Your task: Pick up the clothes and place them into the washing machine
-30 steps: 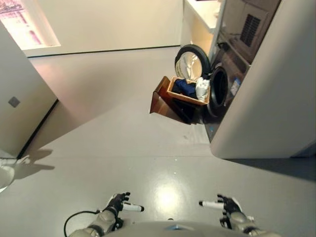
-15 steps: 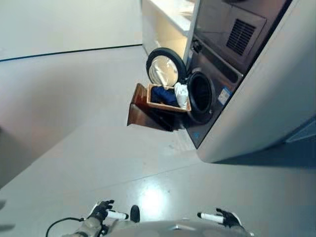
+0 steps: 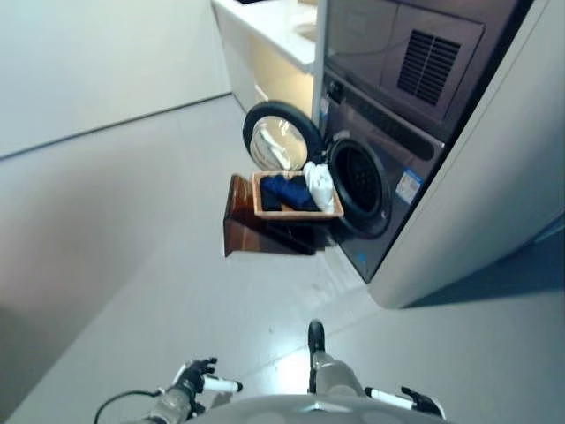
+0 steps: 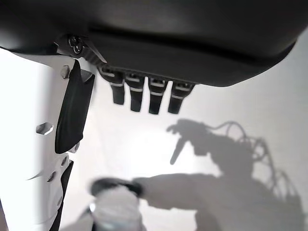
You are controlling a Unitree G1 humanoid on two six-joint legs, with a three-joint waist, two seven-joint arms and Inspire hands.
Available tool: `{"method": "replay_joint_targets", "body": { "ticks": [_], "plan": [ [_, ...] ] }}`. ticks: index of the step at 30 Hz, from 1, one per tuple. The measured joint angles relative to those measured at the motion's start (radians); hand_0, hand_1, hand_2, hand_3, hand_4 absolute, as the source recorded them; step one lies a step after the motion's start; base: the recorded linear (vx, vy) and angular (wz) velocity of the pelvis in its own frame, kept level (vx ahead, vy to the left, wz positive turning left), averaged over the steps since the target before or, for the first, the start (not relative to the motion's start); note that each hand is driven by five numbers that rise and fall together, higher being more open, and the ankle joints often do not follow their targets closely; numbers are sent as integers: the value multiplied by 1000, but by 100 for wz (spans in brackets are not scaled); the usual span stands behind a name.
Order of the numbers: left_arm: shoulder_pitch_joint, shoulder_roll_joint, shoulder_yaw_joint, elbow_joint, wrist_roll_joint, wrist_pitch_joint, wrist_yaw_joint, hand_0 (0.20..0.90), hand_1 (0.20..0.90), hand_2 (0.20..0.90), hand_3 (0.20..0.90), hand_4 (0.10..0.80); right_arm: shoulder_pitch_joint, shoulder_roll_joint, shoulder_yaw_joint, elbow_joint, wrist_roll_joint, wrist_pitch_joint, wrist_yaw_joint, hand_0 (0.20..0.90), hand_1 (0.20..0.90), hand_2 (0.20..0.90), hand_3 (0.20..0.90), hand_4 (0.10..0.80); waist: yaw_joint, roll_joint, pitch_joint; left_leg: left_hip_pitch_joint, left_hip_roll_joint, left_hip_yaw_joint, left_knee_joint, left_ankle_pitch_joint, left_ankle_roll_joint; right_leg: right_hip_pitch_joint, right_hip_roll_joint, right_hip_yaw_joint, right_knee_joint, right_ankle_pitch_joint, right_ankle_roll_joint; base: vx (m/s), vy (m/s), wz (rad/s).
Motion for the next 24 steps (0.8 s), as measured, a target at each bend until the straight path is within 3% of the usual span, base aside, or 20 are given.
{"method": "replay_joint_targets", "body": {
  "ticks": [1, 2, 4, 6, 8, 9, 11, 12, 13, 14, 15, 17, 19, 21, 24],
  "plan": [
    [-14, -7, -18, -6, 4, -7, 0, 900, 900, 900, 900, 800, -6, -3, -1, 0, 0, 0, -2, 900, 900, 900, 900, 800, 1, -3, -1, -6, 13, 3, 60, 4, -25, 34, 9, 12, -12, -8, -14, 414, -363, 27],
    [-25, -6, -29, -24, 11, -22, 1, 900, 900, 900, 900, 800, -17, -4, 1, -9, 1, -3, -2, 900, 900, 900, 900, 800, 10, -22, 0, -43, 20, 1, 220, 4, -75, 106, 16, 13, -62, -14, -27, 267, -270, -1],
    [-38, -7, -35, -32, 13, -29, 5, 900, 900, 900, 900, 800, -35, -12, 7, -30, 16, -9, -10, 900, 900, 900, 900, 800, 25, -32, -6, -130, 23, -9, 476, 16, -129, 164, 31, 26, -111, -28, -48, 181, -210, -33],
    [-51, -8, -22, -35, 11, -41, 15, 900, 900, 900, 900, 800, -53, -23, 30, -60, 22, -27, -18, 900, 900, 900, 900, 800, 57, -37, -9, -232, 21, -57, 705, 129, -216, 211, 52, 44, -135, -33, -82, 229, -221, -56],
    [-63, -5, -14, -33, 8, -41, 23, 900, 900, 900, 900, 800, -85, -21, 51, -62, 33, -29, -22, 900, 900, 900, 900, 800, 62, -56, 0, -326, 2, -107, 886, 182, -220, 236, 58, 50, -144, -50, -115, 247, -154, -19],
    [-71, 2, -7, -32, 4, -43, 30, 900, 900, 900, 900, 800, -100, -13, 61, -53, 40, -23, -20, 900, 900, 900, 900, 800, 77, -89, 18, -359, -10, -109, 940, 182, -212, 258, 49, 76, -138, -64, -128, 270, -85, -22],
    [-70, 17, 15, -31, -5, -54, 35, 900, 900, 900, 900, 800, -115, 4, 61, -43, 42, -21, -30, 900, 900, 900, 900, 800, 114, -143, 46, -409, -12, -62, 898, 150, -152, 278, 39, 127, -137, -79, -140, 369, -11, -52],
    [-65, 24, 18, -33, -12, -56, 43, 900, 900, 900, 900, 800, -133, 4, 61, -44, 44, -22, -40, 900, 900, 900, 900, 800, 145, -154, 61, -438, -14, -43, 800, 137, -128, 285, 40, 159, -141, -84, -135, 338, 38, -73],
    [-58, 25, 30, -35, -30, -52, 39, 900, 900, 900, 900, 800, -143, 1, 61, -45, 55, -24, -42, 900, 900, 900, 900, 800, 151, -158, 70, -440, -7, -30, 715, 135, -121, 285, 45, 179, -143, -80, -136, 237, 63, -70],
    [-67, 25, 46, -34, -43, -49, 47, 900, 900, 900, 900, 800, -162, -6, 61, -47, 63, -24, -45, 900, 900, 900, 900, 800, 166, -142, 87, -471, 11, -31, 599, 134, -122, 299, 62, 189, -150, -89, -131, 409, 113, -56],
    [-63, 29, 48, -31, -38, -49, 54, 900, 900, 900, 900, 800, -173, -8, 63, -51, 65, -24, -49, 900, 900, 900, 900, 800, 171, -131, 84, -455, 21, -21, 348, 144, -123, 303, 77, 207, -150, -94, -134, 522, 127, -49],
    [-63, 29, 47, -28, -32, -48, 58, 900, 900, 900, 900, 800, -181, -21, 77, -57, 79, -26, -57, 900, 900, 900, 900, 800, 189, -93, 94, -429, 32, -14, 11, 229, -146, 332, 107, 218, -154, -118, -132, 377, 80, -39],
    [-65, 28, 48, -32, -37, -51, 59, 900, 900, 900, 900, 800, -181, -31, 80, -55, 100, -26, -60, 900, 900, 900, 900, 800, 207, -54, 97, -469, 43, -12, -24, 281, -167, 351, 133, 218, -154, -130, -139, 248, 53, -38],
    [-59, 35, 46, -32, -33, -52, 62, 900, 900, 900, 900, 800, -175, -29, 84, -54, 104, -25, -59, 900, 900, 900, 900, 800, 223, -39, 86, -479, 37, -9, -18, 292, -173, 371, 135, 217, -153, -142, -135, 344, 127, -46],
    [-31, 53, 46, -30, -32, -52, 64, 900, 900, 900, 900, 800, -177, -20, 95, -59, 139, -25, -58, 900, 900, 900, 900, 800, 228, -34, 74, -460, 23, -26, -23, 315, -137, 402, 124, 235, -151, -188, -104, 470, 205, -37]
  ]
}}
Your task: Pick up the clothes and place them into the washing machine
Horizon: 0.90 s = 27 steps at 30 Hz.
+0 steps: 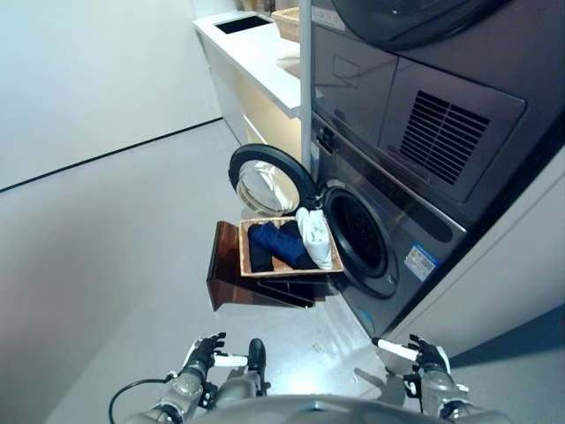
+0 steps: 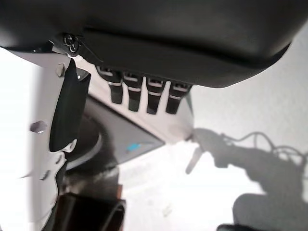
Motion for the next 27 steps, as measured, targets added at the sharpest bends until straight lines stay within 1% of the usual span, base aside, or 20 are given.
{"method": "replay_joint_targets", "body": {
  "ticks": [2, 3, 4, 6, 7, 8, 9, 10, 11, 13, 14, 15, 17, 19, 21, 22, 23, 24, 26, 27],
  "plan": [
    [6, 4, 1, 4, 0, 3, -1, 900, 900, 900, 900, 800, -2, -1, -1, 0, 33, 0, 1, 900, 900, 900, 900, 800, 5, 0, -9, 33, -4, 6, 1, 14, 39, 17, -14, 24, 2, -27, 38, 398, 178, -34],
    [12, 3, -1, 6, 1, 4, -4, 900, 900, 900, 900, 800, -1, -3, -4, 1, 45, 2, 3, 900, 900, 900, 900, 800, 3, 12, -17, 65, -1, 6, 3, 25, 74, 36, -17, 29, 11, -54, 59, 290, 129, -22],
    [20, 8, -2, 3, 1, 4, -4, 900, 900, 900, 900, 800, 1, 3, -5, 0, 48, 2, 6, 900, 900, 900, 900, 800, 2, 5, -17, 88, -11, 30, 5, 60, 184, 25, -22, 36, 87, -105, 77, 213, 108, -20],
    [35, 42, -2, 2, 0, 6, -4, 900, 900, 900, 900, 800, 7, 45, -1, -7, 51, 1, 25, 900, 900, 900, 900, 800, 1, -52, -41, 123, -58, 47, 5, 29, 209, -45, -65, 50, 313, -221, 132, 170, 119, -9],
    [33, 56, -5, 2, 0, 8, -3, 900, 900, 900, 900, 800, 8, 59, 0, -19, 55, 1, 27, 900, 900, 900, 900, 800, -2, -67, -51, 129, -73, 41, 5, 9, 225, -104, -70, 54, 444, -247, 153, 92, 88, 15],
    [26, 69, -16, -12, -1, 9, 0, 900, 900, 900, 900, 800, 6, 65, -2, -43, 57, 1, 29, 900, 900, 900, 900, 800, -8, -71, -45, 141, -84, 38, 5, 2, 243, -173, -75, 52, 601, -250, 189, 150, 120, 24],
    [23, 78, -26, -26, -2, 8, 5, 900, 900, 900, 900, 800, 6, 67, -2, -58, 58, -1, 34, 900, 900, 900, 900, 800, -10, -74, -46, 146, -94, 41, 5, 4, 244, -222, -86, 51, 702, -258, 216, 182, 93, 21],
    [20, 89, -29, -59, -9, 11, 10, 900, 900, 900, 900, 800, 6, 68, -2, -78, 62, 0, 38, 900, 900, 900, 900, 800, -10, -69, -36, 164, -111, 22, 5, -18, 272, -266, -90, 53, 786, -251, 232, 187, 92, 30],
    [21, 102, -27, -115, -26, 4, 15, 900, 900, 900, 900, 800, 0, 68, -2, -103, 70, -3, 41, 900, 900, 900, 900, 800, -8, -63, -11, 183, -113, 10, 6, -21, 278, -295, -97, 43, 848, -252, 229, 174, 40, 36],
    [10, 114, -24, -161, -44, -18, 32, 900, 900, 900, 900, 800, -6, 68, -6, -115, 77, -5, 41, 900, 900, 900, 900, 800, -6, -48, 6, 204, -113, 2, 5, -24, 277, -324, -121, -2, 831, -249, 234, 333, -33, 33],
    [8, 116, -21, -174, -64, -24, 42, 900, 900, 900, 900, 800, -9, 69, -4, -117, 77, -6, 41, 900, 900, 900, 900, 800, -6, -32, 4, 207, -109, -16, 5, -38, 286, -318, -162, -92, 679, -248, 212, 419, -138, 25],
    [1, 119, -14, -173, -74, -30, 46, 900, 900, 900, 900, 800, -18, 70, 0, -116, 77, -7, 41, 900, 900, 900, 900, 800, -9, -30, 9, 207, -109, -21, 5, -40, 285, -317, -181, -127, 570, -240, 219, 368, -170, 31],
    [-9, 121, 16, -169, -95, -32, 52, 900, 900, 900, 900, 800, -29, 72, 2, -116, 77, -5, 40, 900, 900, 900, 900, 800, -9, -36, 16, 204, -109, -33, 5, -46, 279, -315, -207, -173, 343, -177, 233, 169, -94, 17],
    [-8, 125, 33, -167, -109, -34, 66, 900, 900, 900, 900, 800, -34, 73, 2, -112, 77, -1, 35, 900, 900, 900, 900, 800, -8, -59, 25, 211, -115, -57, -1, -58, 260, -295, -224, -163, 141, -27, 254, 189, -121, 38],
    [10, 121, 63, -163, -122, -37, 65, 900, 900, 900, 900, 800, -6, 79, 1, -103, 77, 3, 29, 900, 900, 900, 900, 800, -10, -110, 17, 244, -124, -81, 0, -78, 232, -244, -244, -140, 122, 38, 242, 256, -182, 67],
    [32, 112, 89, -162, -143, -36, 67, 900, 900, 900, 900, 800, 11, 79, 1, -103, 77, 3, 21, 900, 900, 900, 900, 800, -10, -127, 5, 263, -121, -87, 1, -86, 215, -216, -239, -147, 92, 109, 206, 212, -178, 46],
    [54, 105, 89, -162, -159, -35, 67, 900, 900, 900, 900, 800, 14, 73, -7, -100, 77, 2, 18, 900, 900, 900, 900, 800, -4, -121, -4, 266, -98, -94, -1, -97, 200, -194, -224, -158, 78, 132, 216, 210, -178, 44],
    [75, 101, 90, -162, -166, -34, 64, 900, 900, 900, 900, 800, 16, 69, -8, -100, 77, 2, 14, 900, 900, 900, 900, 800, -9, -116, -16, 268, -79, -100, 1, -102, 184, -164, -205, -174, 39, 134, 210, 48, -133, 43],
    [82, 100, 92, -157, -177, -35, 59, 900, 900, 900, 900, 800, 12, 62, -18, -96, 77, 0, 15, 900, 900, 900, 900, 800, 0, -127, -14, 221, -65, -110, 115, -128, 132, -125, -183, -190, -4, 140, 182, -108, -112, 61],
    [64, 100, 92, -153, -179, -34, 58, 900, 900, 900, 900, 800, 10, 58, -15, -96, 77, 1, 14, 900, 900, 900, 900, 800, -1, -150, -2, 142, -80, -104, 256, -148, 82, -120, -188, -214, 1, 141, 169, -124, -69, 80]
  ]
}}
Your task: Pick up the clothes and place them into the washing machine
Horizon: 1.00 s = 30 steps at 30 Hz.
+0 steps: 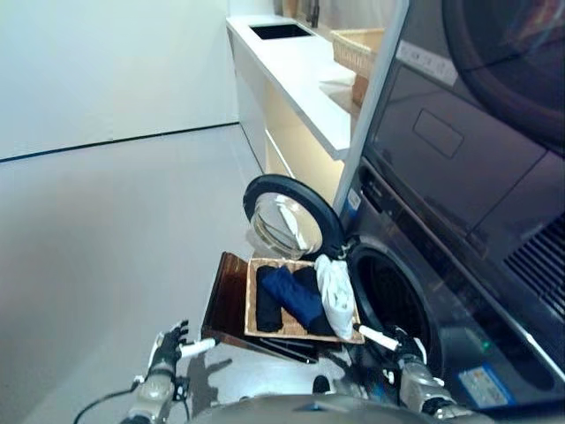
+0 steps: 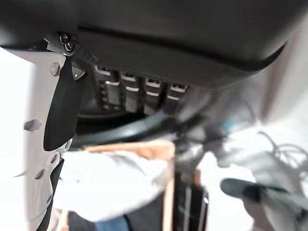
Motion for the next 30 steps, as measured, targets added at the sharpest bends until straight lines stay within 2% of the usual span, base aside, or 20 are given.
{"method": "replay_joint_targets", "body": {
  "ticks": [1, 2, 3, 5, 7, 8, 9, 10, 11, 12, 13, 14, 15, 17, 19, 22, 27, 30],
  "plan": [
    [-14, -1, -3, 4, 0, 1, -1, 900, 900, 900, 900, 800, -5, -5, -2, 0, 0, -4, -1, 900, 900, 900, 900, 800, 4, -10, 8, -72, -7, 9, 128, -11, -26, 5, -6, -18, 0, 7, -29, 22, -22, 61],
    [-14, -6, -5, 6, -1, 1, -1, 900, 900, 900, 900, 800, -16, -14, 1, 1, 0, -3, -2, 900, 900, 900, 900, 800, 20, -9, 16, -113, -7, 9, 178, -17, -49, 11, -4, -18, 0, -3, -43, 151, 37, 18],
    [-8, -12, -5, 13, -1, 1, -1, 900, 900, 900, 900, 800, -31, -22, 9, 0, 0, -4, 1, 900, 900, 900, 900, 800, 27, -4, 18, -110, 5, 13, 130, -13, -53, 9, 2, -21, -4, -13, -40, 238, 78, -6],
    [-8, -21, -8, 25, 0, 1, -1, 900, 900, 900, 900, 800, -58, -32, 6, 0, 1, -6, -14, 900, 900, 900, 900, 800, 25, 31, 10, -103, 42, 11, -48, 1, -56, -10, 18, -12, -5, -46, -50, 194, 77, -8],
    [-6, -24, -8, 29, 2, 1, 0, 900, 900, 900, 900, 800, -67, -46, 1, -1, 1, -17, -19, 900, 900, 900, 900, 800, 27, 50, 7, -70, 63, 15, -158, 24, -58, -26, 21, 7, -4, -46, -50, 104, 73, -28],
    [-1, -27, -8, 33, 5, 1, 0, 900, 900, 900, 900, 800, -65, -62, 1, -2, 1, -19, -16, 900, 900, 900, 900, 800, 25, 71, 0, -50, 77, 16, -171, 19, -56, -31, 28, 12, -4, -43, -46, 95, 133, -41],
    [0, -23, -8, 33, 6, 2, 0, 900, 900, 900, 900, 800, -62, -67, 0, -2, 1, -19, -17, 900, 900, 900, 900, 800, 25, 80, -8, -49, 74, 35, -180, 56, -24, -43, 22, 35, -4, -42, -42, 59, 152, -55],
    [0, -17, -8, 33, 7, 1, 0, 900, 900, 900, 900, 800, -64, -66, 3, -2, 1, -19, -14, 900, 900, 900, 900, 800, 36, 75, -10, -52, 64, 61, -185, 59, -15, -61, 7, 52, -6, -45, -36, 27, 188, -73],
    [2, -15, -7, 32, 12, 0, 1, 900, 900, 900, 900, 800, -66, -66, 3, 0, 0, -20, -13, 900, 900, 900, 900, 800, 54, 88, -14, -61, 62, 80, -198, 62, 26, -76, -2, 47, -4, -60, -19, 24, 141, -70],
    [2, -14, -5, 32, 13, 0, 1, 900, 900, 900, 900, 800, -68, -64, 3, 6, -1, -19, -13, 900, 900, 900, 900, 800, 55, 97, -16, -63, 66, 87, -207, 76, 48, -90, 8, 33, 33, -58, -20, -14, 123, -58],
    [17, -1, -5, 21, 14, -2, 1, 900, 900, 900, 900, 800, -74, -52, 3, 23, -1, -15, -13, 900, 900, 900, 900, 800, 59, 96, -21, -72, 65, 102, -217, 82, 55, -131, -6, 32, 126, -75, -16, -138, 59, -48],
    [17, 13, -5, 21, 16, -6, 0, 900, 900, 900, 900, 800, -74, -42, 3, 24, -1, -6, -13, 900, 900, 900, 900, 800, 65, 80, -26, -77, 48, 122, -225, 83, 55, -154, -27, 37, 163, -104, 16, -259, 64, -71],
    [19, 17, -5, 25, 16, -6, 0, 900, 900, 900, 900, 800, -81, -39, 3, 23, -1, -2, -16, 900, 900, 900, 900, 800, 77, 81, -19, -88, 30, 135, -224, 85, 58, -197, -41, 36, 171, -93, 16, -292, 22, -90],
    [12, 13, -7, 17, 8, -6, 7, 900, 900, 900, 900, 800, -108, -47, 9, 23, -1, 2, -16, 900, 900, 900, 900, 800, 106, 111, -5, -133, 46, 167, -217, 99, 68, -229, -62, -35, 142, -74, 24, -82, -18, -74],
    [-16, 19, -6, 17, 0, -15, 13, 900, 900, 900, 900, 800, -113, -46, 10, 35, 0, 3, -16, 900, 900, 900, 900, 800, 98, 113, 0, -178, 41, 150, -204, 107, 57, -233, -66, -42, 112, -35, 26, 1, -46, 17],
    [-29, 18, -6, -35, -37, -36, 24, 900, 900, 900, 900, 800, -132, -51, 10, 51, 1, 2, -21, 900, 900, 900, 900, 800, 99, 113, 33, -193, 50, 124, -205, 117, 43, -234, -58, -67, 112, -27, 18, -68, -35, 30],
    [-71, 7, -1, -74, -123, -45, 23, 900, 900, 900, 900, 800, -235, -74, 11, 50, 1, -1, -55, 900, 900, 900, 900, 800, 89, 115, 94, -277, 52, 108, -182, 117, 42, -293, -59, -89, 123, -27, 18, -25, -17, 21],
    [-53, 8, 1, -139, -168, -44, 24, 900, 900, 900, 900, 800, -281, -78, 12, 41, 1, -1, -63, 900, 900, 900, 900, 800, 86, 119, 115, -304, 44, 105, -181, 119, 39, -319, -66, -90, 131, -27, 18, 27, 10, 10]
  ]
}}
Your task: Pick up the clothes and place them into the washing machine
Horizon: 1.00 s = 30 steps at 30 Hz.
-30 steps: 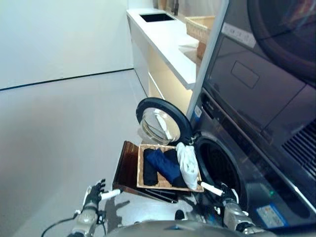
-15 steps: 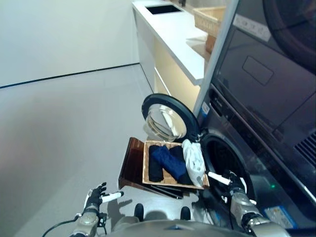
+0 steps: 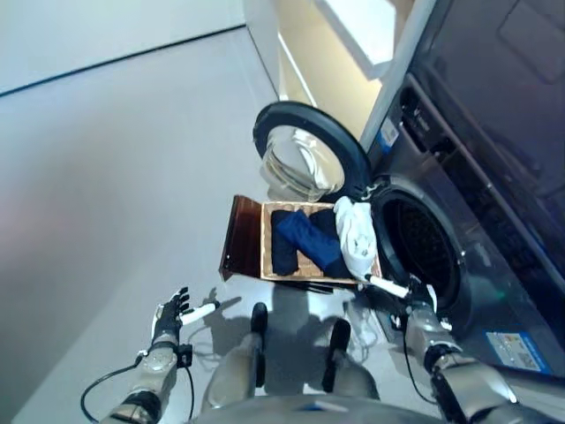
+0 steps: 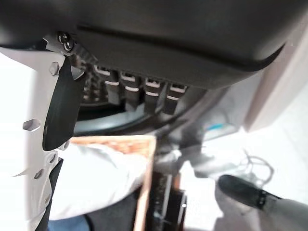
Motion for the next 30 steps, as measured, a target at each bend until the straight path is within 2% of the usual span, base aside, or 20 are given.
{"method": "replay_joint_targets", "body": {
  "ticks": [6, 7, 9, 12, 14, 18, 21, 23, 30],
  "plan": [
    [-11, 12, -2, -131, -23, -16, 3, 900, 900, 900, 900, 800, -127, -24, 32, -20, -1, 0, -10, 900, 900, 900, 900, 800, 15, 20, 61, -77, -4, 2, 39, 24, -9, -75, -7, 4, 31, -1, 1, -3, 9, -2],
    [-17, 12, -1, -157, -30, -21, 7, 900, 900, 900, 900, 800, -150, -27, 36, -20, -1, 0, -21, 900, 900, 900, 900, 800, 15, 26, 75, -91, -2, -1, 52, 47, -6, -88, -6, 4, 48, -6, 6, -18, -1, 7],
    [-40, 15, 1, -201, -43, -24, 24, 900, 900, 900, 900, 800, -201, -29, 46, -18, -2, 2, -38, 900, 900, 900, 900, 800, 17, 24, 94, -126, -8, -2, 83, 37, 10, -133, -16, 5, 115, -36, 11, -24, 8, 13],
    [-90, 34, 4, -297, -62, -27, 43, 900, 900, 900, 900, 800, -289, -48, 47, -15, -4, 3, -56, 900, 900, 900, 900, 800, 18, 5, 134, -200, -23, -6, 175, 7, 44, -235, -43, 28, 268, -103, 9, -29, 46, 13],
    [-116, 56, 5, -343, -67, -46, 43, 900, 900, 900, 900, 800, -377, -60, 50, 28, -18, 5, -65, 900, 900, 900, 900, 800, 25, -8, 164, -246, -24, -2, 262, -37, 43, -282, -52, 42, 350, -129, -1, -9, 36, -4],
    [-136, 59, 8, -347, -89, -45, 66, 900, 900, 900, 900, 800, -494, -88, 111, 88, -72, 9, -75, 900, 900, 900, 900, 800, 24, -17, 171, -319, -18, 9, 417, -118, 46, -341, -61, 70, 453, -183, 0, 9, 39, -11],
    [-132, 60, 6, -374, -91, -43, 71, 900, 900, 900, 900, 800, -524, -109, 137, 128, -93, 24, -85, 900, 900, 900, 900, 800, 24, -21, 171, -362, -17, 4, 509, -163, 44, -374, -63, 91, 517, -234, -5, 82, 34, -1],
    [-126, 61, 6, -398, -92, -43, 72, 900, 900, 900, 900, 800, -526, -119, 145, 170, -122, 27, -85, 900, 900, 900, 900, 800, 36, -22, 171, -390, -14, 5, 554, -183, 43, -402, -64, 101, 552, -247, -8, 22, 41, -6],
    [-108, 63, 4, -406, -90, -43, 71, 900, 900, 900, 900, 800, -500, -116, 142, 222, -143, 50, -82, 900, 900, 900, 900, 800, 46, -20, 168, -415, -23, 4, 566, -187, 42, -420, -74, 100, 564, -249, -8, 42, 21, 3]
  ]
}}
